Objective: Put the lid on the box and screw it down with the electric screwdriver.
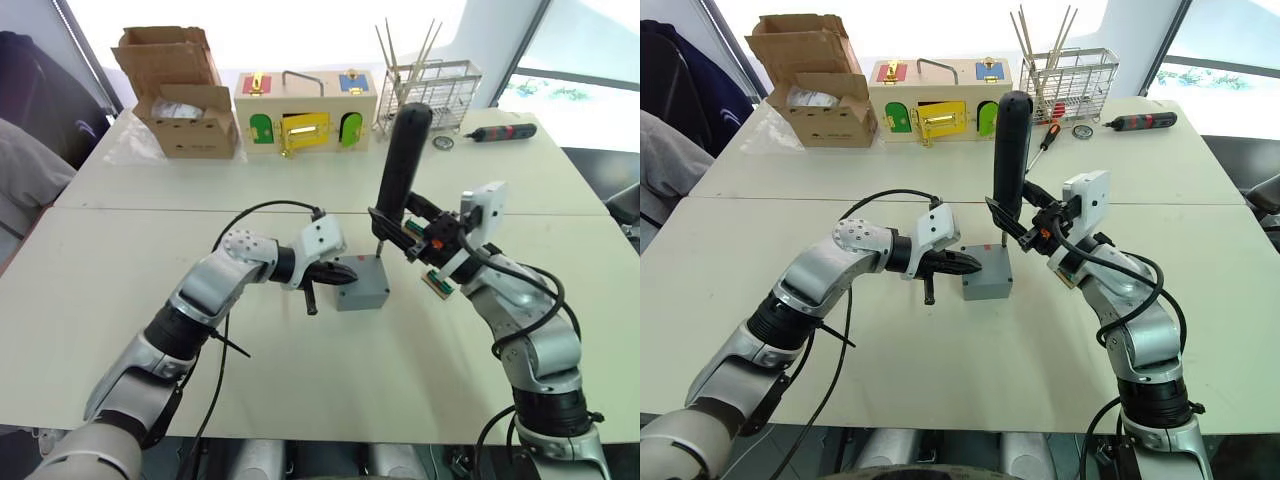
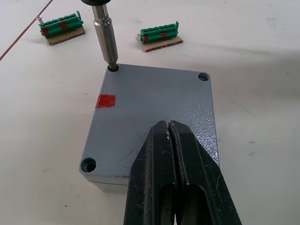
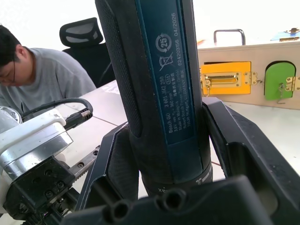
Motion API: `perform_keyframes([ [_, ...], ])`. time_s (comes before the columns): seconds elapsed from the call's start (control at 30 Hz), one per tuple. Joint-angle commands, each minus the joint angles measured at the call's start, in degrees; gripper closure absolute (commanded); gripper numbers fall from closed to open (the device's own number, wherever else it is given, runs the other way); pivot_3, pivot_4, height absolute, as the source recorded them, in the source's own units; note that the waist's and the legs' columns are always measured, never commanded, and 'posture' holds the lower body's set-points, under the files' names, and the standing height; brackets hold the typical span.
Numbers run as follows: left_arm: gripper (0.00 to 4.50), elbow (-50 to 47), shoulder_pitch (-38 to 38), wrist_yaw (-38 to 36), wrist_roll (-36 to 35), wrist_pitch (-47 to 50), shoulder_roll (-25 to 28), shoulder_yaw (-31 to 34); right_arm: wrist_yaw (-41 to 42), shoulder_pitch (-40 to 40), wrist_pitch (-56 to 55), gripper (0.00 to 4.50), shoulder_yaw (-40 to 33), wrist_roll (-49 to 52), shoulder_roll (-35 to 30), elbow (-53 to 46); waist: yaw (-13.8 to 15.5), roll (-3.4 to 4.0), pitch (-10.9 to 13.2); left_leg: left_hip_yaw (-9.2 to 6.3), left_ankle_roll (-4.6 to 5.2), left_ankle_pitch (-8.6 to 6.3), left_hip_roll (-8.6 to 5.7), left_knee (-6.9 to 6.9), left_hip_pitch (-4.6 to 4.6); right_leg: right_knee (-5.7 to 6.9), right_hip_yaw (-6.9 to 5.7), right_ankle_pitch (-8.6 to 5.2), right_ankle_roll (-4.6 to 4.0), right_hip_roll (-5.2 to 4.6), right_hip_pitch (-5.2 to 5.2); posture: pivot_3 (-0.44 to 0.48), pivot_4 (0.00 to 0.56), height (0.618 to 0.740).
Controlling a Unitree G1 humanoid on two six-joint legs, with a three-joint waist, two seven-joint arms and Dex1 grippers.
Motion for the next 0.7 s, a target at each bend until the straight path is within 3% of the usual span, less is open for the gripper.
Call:
perform_keyframes([
  [0.03,4.50,1.4,1.7,-0.4,1.8,0.7,0.6,-2.4,1.3,2.6,1.0,2.59,2.9,-0.7,0.1,2.4,0.0,-0.14,-0.1,0.00,0.00,0.00,0.00,-0.01,0.04,0.00,0.00,0.00,0.00,0.00,0.04,0.000,0.150,0.740],
  [0.7,4.50,0.5,2.3,-0.4,3.0,1.1,1.0,-2.9,1.1,3.5,0.5,2.59,2.1,-0.5,0.1,4.9,0.0,-0.51,-0.7,-0.02,0.38,-0.25,0.01,-0.21,0.58,-0.13,0.01,-0.01,-0.02,-0.06,0.53,0.000,0.150,0.740],
])
